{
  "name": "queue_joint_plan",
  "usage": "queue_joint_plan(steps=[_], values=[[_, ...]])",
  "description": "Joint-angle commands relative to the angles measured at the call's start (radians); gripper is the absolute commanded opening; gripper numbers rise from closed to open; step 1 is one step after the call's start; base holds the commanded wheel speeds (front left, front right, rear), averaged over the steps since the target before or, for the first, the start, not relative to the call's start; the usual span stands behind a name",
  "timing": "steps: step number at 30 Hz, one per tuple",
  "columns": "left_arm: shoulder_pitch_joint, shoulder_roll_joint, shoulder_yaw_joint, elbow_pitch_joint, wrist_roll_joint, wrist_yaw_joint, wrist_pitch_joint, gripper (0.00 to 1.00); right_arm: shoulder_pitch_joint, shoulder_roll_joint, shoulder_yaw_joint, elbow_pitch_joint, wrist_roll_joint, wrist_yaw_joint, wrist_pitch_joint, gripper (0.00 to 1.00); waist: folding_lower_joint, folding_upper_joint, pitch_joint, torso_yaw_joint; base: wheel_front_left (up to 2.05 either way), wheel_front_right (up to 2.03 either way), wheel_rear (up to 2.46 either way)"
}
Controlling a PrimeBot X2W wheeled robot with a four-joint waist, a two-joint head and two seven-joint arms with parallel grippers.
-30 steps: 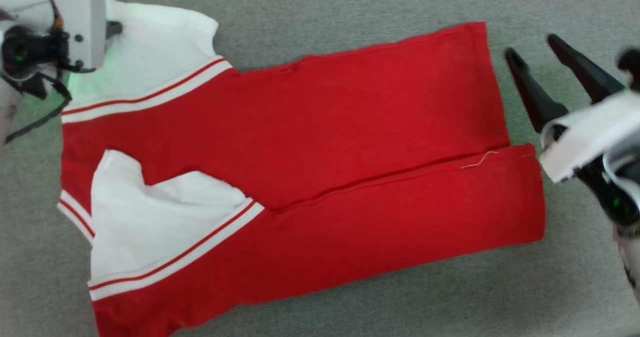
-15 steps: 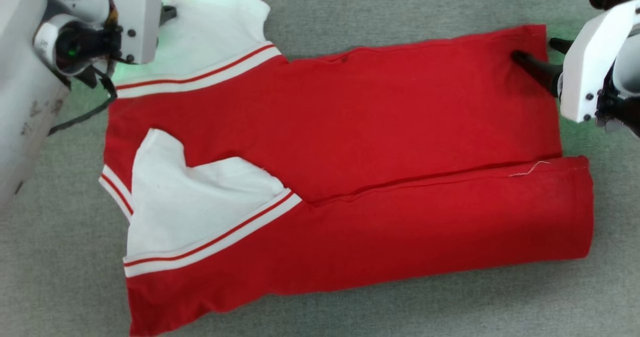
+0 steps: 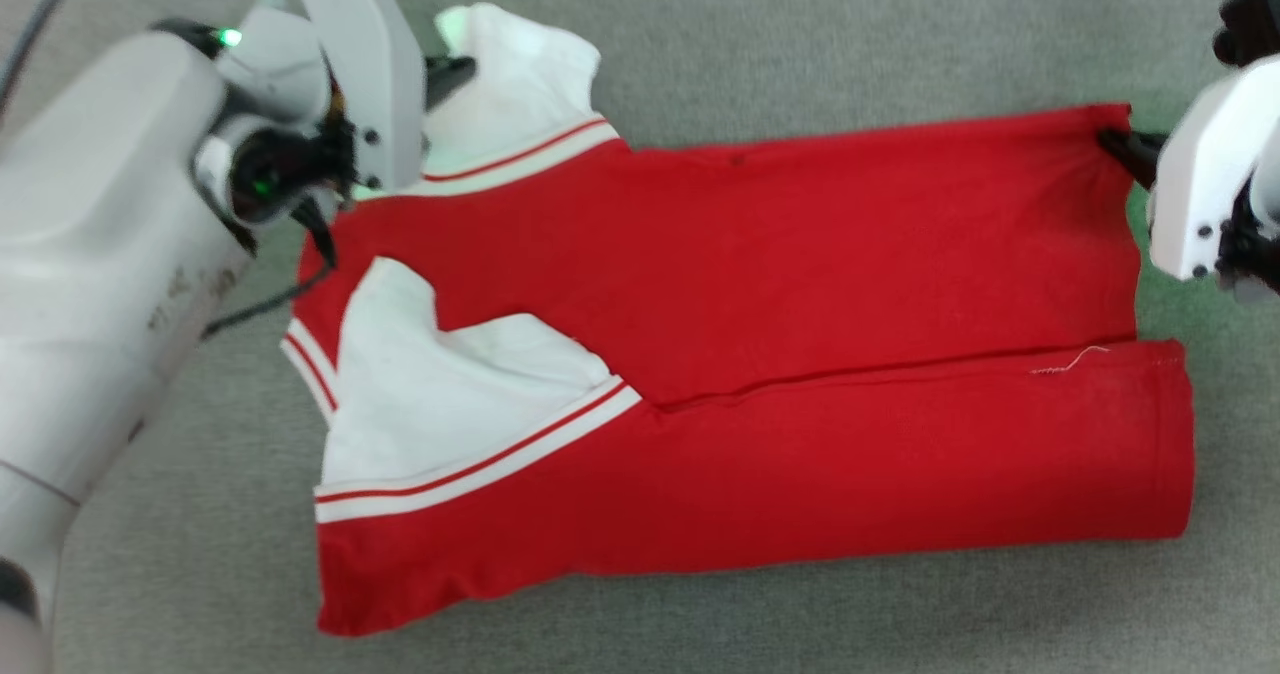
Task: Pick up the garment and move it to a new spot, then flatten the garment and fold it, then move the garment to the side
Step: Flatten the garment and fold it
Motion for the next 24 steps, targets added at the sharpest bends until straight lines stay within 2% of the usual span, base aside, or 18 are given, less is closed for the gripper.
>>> queue_joint_plan(steps=[1, 5, 13, 20, 24], values=[[0.019, 0.007, -0.006, -0.026, -0.012, -0.002, -0.027, 0.00, 0.026, -0.018, 0.006, -0.003, 0.015, -0.001, -0.019, 0.00, 0.0000, -0.0001, -0.092, 0.051, 0.00, 0.00, 0.00], [0.067, 0.049, -0.035, -0.142, -0.039, -0.002, -0.113, 0.00, 0.094, -0.063, 0.025, -0.048, 0.043, -0.001, -0.065, 0.00, 0.0000, -0.0001, -0.162, 0.083, 0.00, 0.00, 0.00], [0.191, 0.189, -0.096, -0.412, -0.085, -0.002, -0.276, 0.00, 0.251, -0.162, 0.023, -0.182, 0.091, -0.001, -0.116, 0.00, 0.0000, -0.0001, -0.255, 0.122, 0.00, 0.00, 0.00], [0.341, 0.301, -0.154, -0.616, -0.074, -0.002, -0.431, 0.00, 0.439, -0.240, -0.065, -0.311, 0.101, -0.001, -0.129, 0.00, 0.0000, -0.0001, -0.299, 0.151, 0.00, 0.00, 0.00], [0.424, 0.365, -0.162, -0.687, -0.075, -0.002, -0.512, 0.00, 0.553, -0.253, -0.135, -0.387, 0.092, -0.001, -0.113, 0.00, 0.0000, -0.0001, -0.303, 0.157, 0.00, 0.00, 0.00]])
